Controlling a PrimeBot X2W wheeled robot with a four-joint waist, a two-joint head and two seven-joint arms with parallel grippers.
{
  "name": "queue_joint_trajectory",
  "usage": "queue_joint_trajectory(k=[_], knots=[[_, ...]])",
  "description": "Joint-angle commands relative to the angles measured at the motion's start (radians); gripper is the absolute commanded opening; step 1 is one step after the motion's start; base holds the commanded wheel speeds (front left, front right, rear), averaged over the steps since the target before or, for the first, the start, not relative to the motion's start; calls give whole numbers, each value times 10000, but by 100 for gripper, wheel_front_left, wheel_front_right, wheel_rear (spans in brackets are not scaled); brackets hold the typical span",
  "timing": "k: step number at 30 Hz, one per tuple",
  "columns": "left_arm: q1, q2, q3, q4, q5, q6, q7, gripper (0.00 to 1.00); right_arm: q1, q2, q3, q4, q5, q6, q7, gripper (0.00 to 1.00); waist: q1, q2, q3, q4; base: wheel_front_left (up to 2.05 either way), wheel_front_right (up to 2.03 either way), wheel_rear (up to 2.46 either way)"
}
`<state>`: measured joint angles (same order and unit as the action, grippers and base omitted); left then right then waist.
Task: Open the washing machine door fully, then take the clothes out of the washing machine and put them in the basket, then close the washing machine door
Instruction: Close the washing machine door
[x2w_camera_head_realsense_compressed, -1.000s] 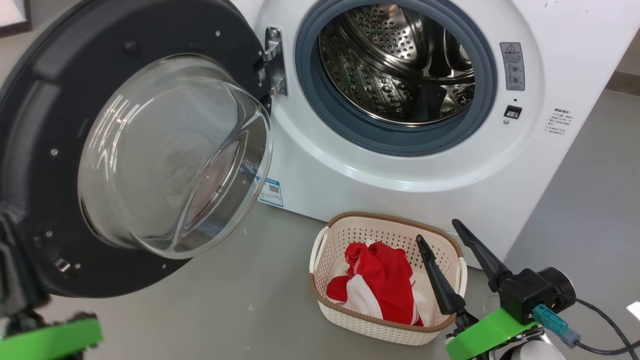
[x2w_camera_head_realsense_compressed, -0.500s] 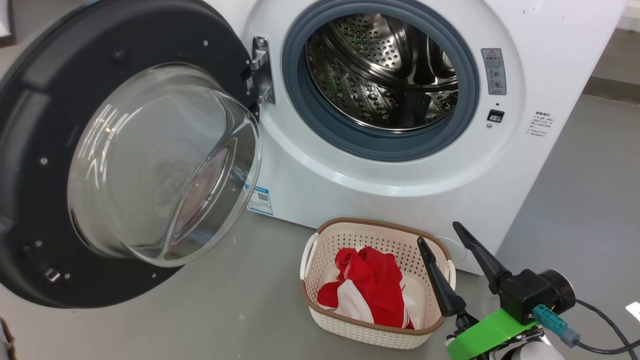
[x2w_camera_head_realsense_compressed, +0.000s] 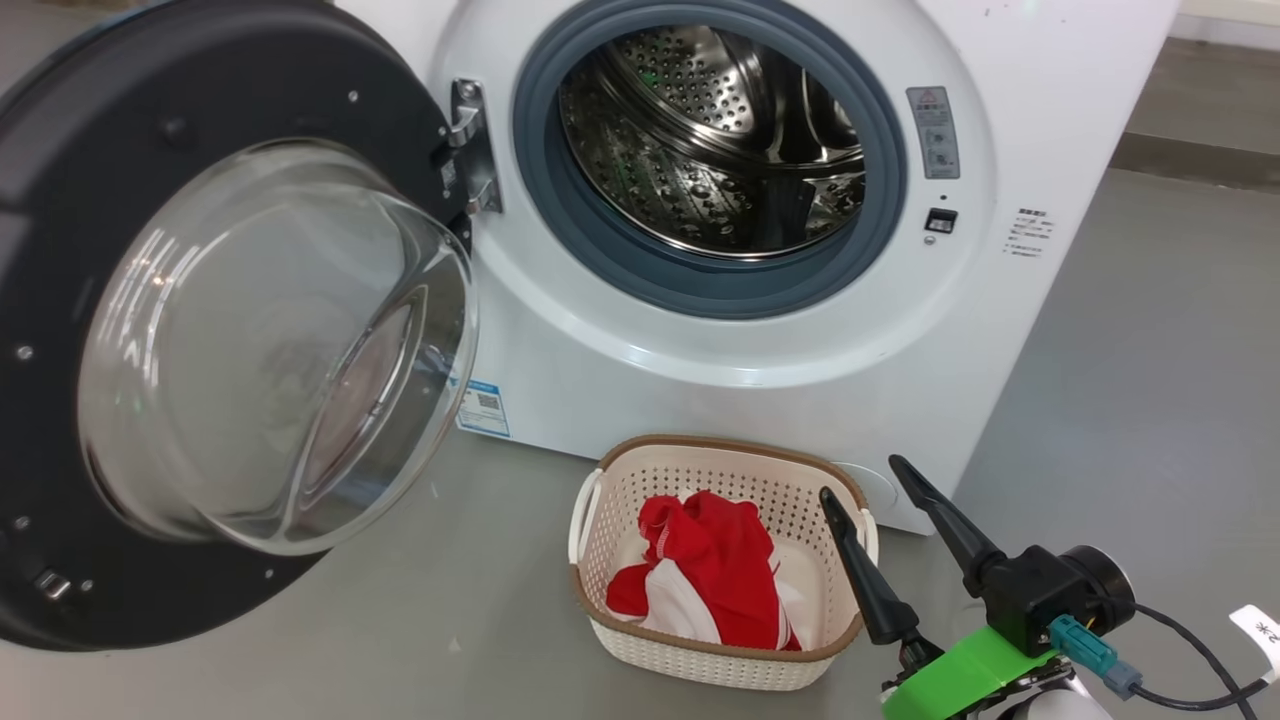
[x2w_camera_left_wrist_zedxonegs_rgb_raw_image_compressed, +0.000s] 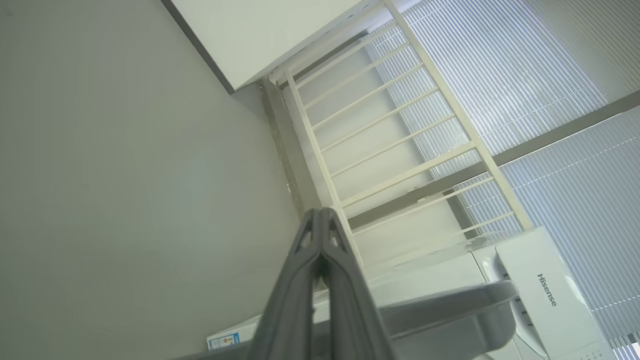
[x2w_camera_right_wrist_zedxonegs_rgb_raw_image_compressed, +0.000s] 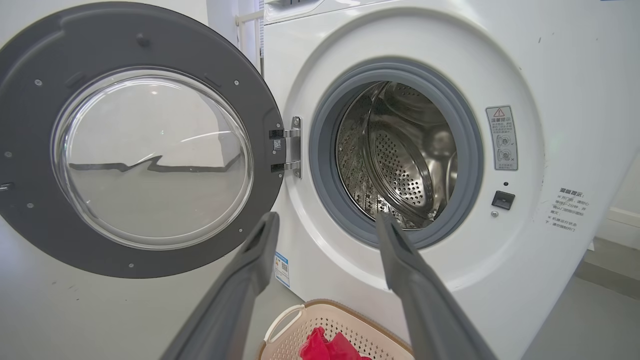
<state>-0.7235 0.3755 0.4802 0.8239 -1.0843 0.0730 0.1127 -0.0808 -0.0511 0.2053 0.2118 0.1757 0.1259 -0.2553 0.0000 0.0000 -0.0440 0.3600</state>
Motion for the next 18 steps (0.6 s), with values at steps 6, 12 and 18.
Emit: queue_joint_trajectory(k=[6,12,18], knots=[[-427,1250,-198,884,-2,-207,1222,0,-293,9,198,-233,-84,48,-49,100,0,0,161,-358,0,0,0],[-501,1434,-446,1254,-78,-575,2105,0,-302,9,185,-281,-175,48,-2,100,0,0,291,-438,0,0,0],[-520,1520,-547,1404,-189,-879,2637,0,-355,9,145,-301,-201,48,18,100,0,0,390,-393,0,0,0]])
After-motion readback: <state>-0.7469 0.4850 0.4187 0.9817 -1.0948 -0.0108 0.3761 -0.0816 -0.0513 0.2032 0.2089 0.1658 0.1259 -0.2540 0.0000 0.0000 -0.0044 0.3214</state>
